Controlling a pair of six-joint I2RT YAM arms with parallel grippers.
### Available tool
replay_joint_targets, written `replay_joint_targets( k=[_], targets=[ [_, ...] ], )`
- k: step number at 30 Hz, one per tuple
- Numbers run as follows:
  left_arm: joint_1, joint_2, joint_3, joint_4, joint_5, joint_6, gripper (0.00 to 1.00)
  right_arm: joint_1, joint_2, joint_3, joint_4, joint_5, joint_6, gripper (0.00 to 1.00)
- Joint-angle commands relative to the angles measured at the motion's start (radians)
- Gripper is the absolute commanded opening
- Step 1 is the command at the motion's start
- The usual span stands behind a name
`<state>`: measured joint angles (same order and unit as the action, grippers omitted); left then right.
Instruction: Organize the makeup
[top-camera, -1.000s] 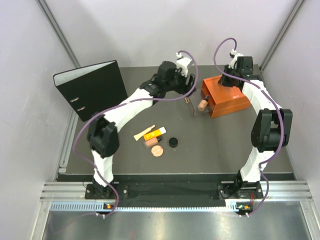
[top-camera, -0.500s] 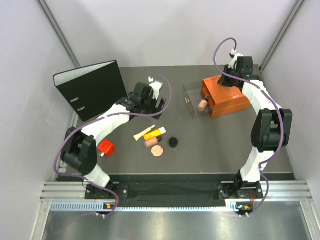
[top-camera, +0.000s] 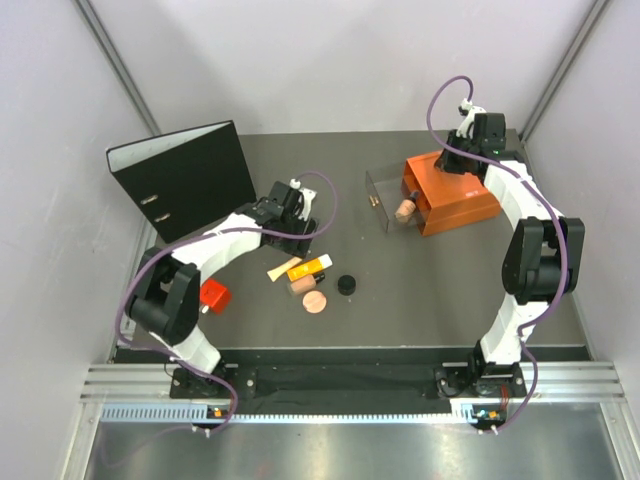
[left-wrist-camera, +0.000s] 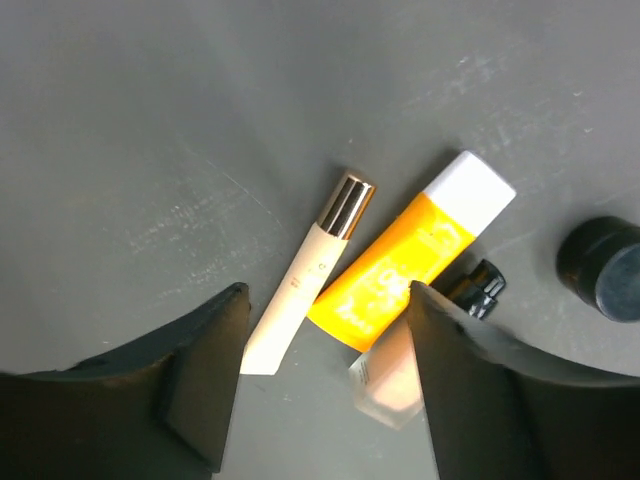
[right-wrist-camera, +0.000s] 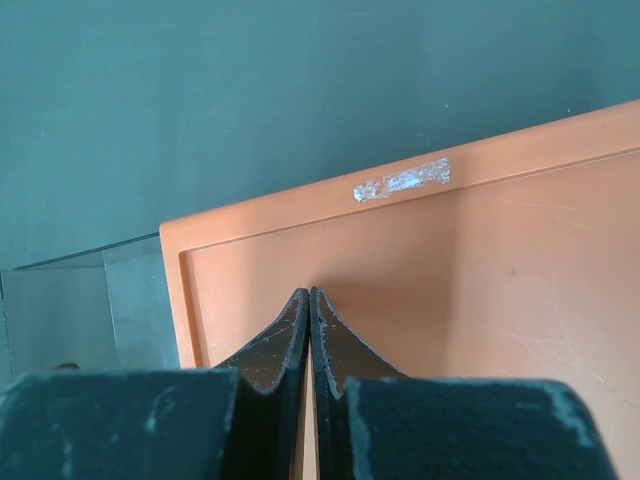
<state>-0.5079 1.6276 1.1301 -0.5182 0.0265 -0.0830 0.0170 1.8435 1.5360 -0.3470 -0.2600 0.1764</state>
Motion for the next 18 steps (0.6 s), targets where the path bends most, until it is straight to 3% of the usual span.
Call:
replay_joint_targets(
  k=[1, 12, 18],
  targets=[
    [0.015, 0.063, -0.006, -0.008, 0.006, -0.004, 0.66, -0.003, 0.066, -0.051, -0.130, -0.001, -0.009, 0.00],
    [0.016, 0.190, 0.053, 0.049, 0.039, 0.020, 0.61, -0.003, 0.051, -0.059, -0.130, 0.007, -0.015, 0.00],
    [0.017, 0.268, 0.108, 0.061, 0.042, 0.022, 0.54, -0.003, 0.043, -0.070, -0.126, 0.008, -0.015, 0.00]
  ],
)
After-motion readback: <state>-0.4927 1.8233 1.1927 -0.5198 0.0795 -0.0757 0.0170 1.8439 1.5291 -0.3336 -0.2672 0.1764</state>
